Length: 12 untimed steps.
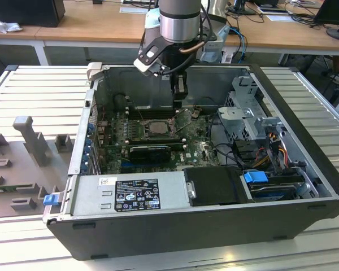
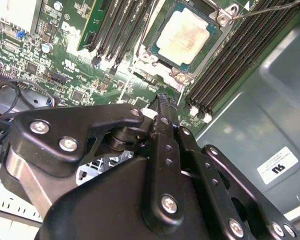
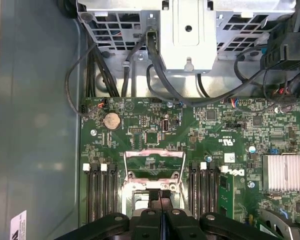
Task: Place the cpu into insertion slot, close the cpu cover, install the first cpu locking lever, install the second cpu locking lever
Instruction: 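Close the cpu cover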
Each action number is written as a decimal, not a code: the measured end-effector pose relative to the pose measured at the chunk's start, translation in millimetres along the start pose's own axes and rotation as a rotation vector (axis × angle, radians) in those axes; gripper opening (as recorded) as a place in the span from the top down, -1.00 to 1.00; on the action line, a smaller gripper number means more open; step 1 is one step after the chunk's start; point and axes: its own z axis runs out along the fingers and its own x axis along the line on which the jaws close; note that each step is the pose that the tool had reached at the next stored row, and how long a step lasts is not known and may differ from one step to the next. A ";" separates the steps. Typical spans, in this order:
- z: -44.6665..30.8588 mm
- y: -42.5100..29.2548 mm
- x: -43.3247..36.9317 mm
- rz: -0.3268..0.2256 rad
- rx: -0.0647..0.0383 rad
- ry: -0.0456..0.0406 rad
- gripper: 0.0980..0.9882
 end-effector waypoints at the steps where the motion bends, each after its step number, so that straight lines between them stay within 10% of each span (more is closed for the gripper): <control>1: -0.1 0.4 0.0 0.000 0.000 0.0002 0.98; 12: 0.4 14.6 0.1 0.000 0.000 0.0000 0.98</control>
